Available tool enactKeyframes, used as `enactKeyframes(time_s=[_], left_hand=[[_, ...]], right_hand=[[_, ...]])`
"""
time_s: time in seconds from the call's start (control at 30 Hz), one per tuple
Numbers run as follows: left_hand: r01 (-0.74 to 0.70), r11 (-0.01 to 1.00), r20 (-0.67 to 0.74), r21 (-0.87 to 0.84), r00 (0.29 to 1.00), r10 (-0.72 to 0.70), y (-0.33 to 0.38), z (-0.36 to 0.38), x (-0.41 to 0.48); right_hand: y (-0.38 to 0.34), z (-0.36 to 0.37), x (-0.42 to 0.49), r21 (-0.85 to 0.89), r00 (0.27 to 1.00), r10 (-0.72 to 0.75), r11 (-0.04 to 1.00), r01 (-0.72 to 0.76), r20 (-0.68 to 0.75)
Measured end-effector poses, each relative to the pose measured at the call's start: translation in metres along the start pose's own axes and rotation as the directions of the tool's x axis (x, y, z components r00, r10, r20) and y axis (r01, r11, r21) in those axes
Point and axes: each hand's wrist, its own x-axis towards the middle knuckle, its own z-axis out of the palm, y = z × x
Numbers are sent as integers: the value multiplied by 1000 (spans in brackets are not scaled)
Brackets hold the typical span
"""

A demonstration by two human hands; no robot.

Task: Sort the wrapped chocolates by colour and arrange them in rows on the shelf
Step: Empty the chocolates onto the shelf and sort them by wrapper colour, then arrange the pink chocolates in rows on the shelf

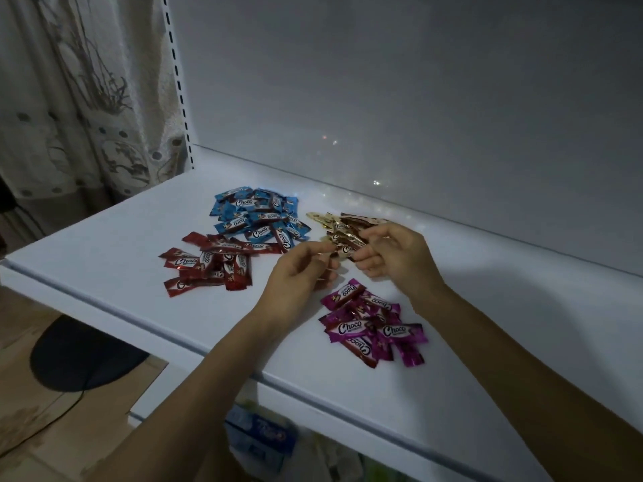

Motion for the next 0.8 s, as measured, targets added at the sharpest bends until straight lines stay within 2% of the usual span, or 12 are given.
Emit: enactKeyframes(time_s=[0.13,0.23,0.37,0.4,0.47,0.53,0.57,0.63,0.7,0.8], left_hand=[[-68,968,4,240,998,69,-9,-1,0],[-147,872,59,467,989,135,-13,2,-3],[-172,754,128,634,985,117,-6,7,-14],[-205,677,185,707,977,102,-5,9,-17],[-283,456,315,844,949,6,-7,16,-22],[-326,259,366,909,922,-124,-14,27,-25],[-335,197,367,921,917,-157,-20,32,-25],[-354,171,381,919,911,-161,-28,43,-21],[-415,225,446,882,889,-107,-32,53,-15],[-503,253,522,826,853,-9,-38,72,-11]], right_hand=[[23,-10,-25,-171,988,-154,974,151,-9],[34,-9,-45,-250,969,-238,936,246,62],[45,-17,-64,-346,971,-212,908,238,112],[48,-22,-67,-349,978,-184,914,208,101],[52,-31,-70,-329,988,-147,932,153,44],[55,-40,-72,-315,993,-111,942,115,31],[57,-44,-73,-330,992,-104,936,121,69],[59,-48,-79,-397,977,-102,902,171,187],[65,-53,-85,-477,957,-166,839,263,236],[72,-66,-92,-530,957,-274,799,284,100]])
